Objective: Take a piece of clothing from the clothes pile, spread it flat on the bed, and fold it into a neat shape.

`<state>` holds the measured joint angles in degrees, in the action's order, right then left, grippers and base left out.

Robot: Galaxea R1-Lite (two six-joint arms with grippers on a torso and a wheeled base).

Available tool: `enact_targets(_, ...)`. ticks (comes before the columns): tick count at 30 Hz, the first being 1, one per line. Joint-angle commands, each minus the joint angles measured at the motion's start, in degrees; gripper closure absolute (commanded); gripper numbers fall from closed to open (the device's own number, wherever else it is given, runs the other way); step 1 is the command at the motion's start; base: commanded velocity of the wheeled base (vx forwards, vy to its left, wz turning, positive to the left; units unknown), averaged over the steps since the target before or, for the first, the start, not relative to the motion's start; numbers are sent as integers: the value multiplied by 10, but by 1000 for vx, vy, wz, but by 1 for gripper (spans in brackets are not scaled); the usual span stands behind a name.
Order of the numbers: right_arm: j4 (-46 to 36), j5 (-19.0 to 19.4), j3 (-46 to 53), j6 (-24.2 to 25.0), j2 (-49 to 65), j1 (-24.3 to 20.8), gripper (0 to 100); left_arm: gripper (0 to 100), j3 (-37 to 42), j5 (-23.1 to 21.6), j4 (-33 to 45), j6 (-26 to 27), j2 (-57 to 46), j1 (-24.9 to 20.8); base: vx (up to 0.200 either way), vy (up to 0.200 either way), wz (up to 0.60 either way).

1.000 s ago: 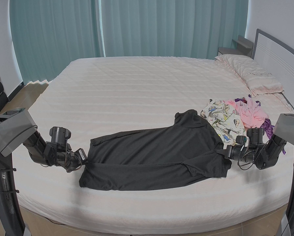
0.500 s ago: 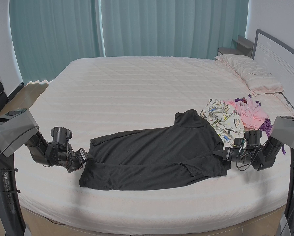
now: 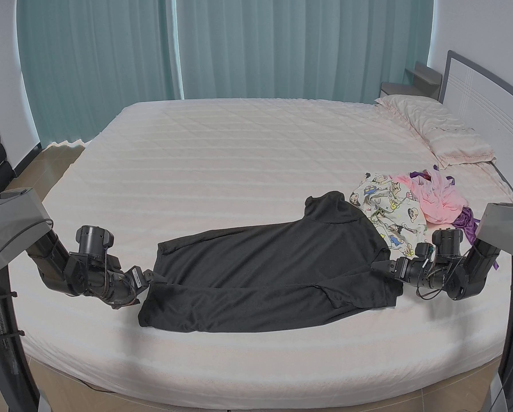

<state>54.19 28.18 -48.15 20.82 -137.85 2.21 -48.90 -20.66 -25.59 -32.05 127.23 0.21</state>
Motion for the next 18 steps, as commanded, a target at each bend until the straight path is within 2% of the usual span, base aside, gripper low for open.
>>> enact_targets(1, 17, 2, 32, 5, 16, 3, 0, 0, 55, -34, -3, 62, -36, 18, 0, 0, 0)
enact_targets(2, 17, 2, 32, 5, 16, 3, 0, 0, 55, -34, -3, 62, -36, 18, 0, 0, 0)
enact_targets(3, 29, 3, 39, 6, 15, 3, 0, 0, 77, -44, -20, 103, -30, 24, 0, 0, 0)
enact_targets(5, 35, 5, 48, 6, 17, 2, 0, 0, 95, -59, -46, 124, -23, 24, 0, 0, 0)
enact_targets(10, 36, 6, 55, 6, 21, -1, 0, 0, 119, -61, -118, 132, -4, 23, 0, 0, 0)
enact_targets(17, 36, 6, 54, 6, 21, -2, 0, 0, 125, -61, -133, 136, 6, 19, 0, 0, 0)
enact_targets(18, 36, 6, 54, 6, 21, -2, 0, 100, 125, -60, -133, 137, 9, 16, 0, 0, 0)
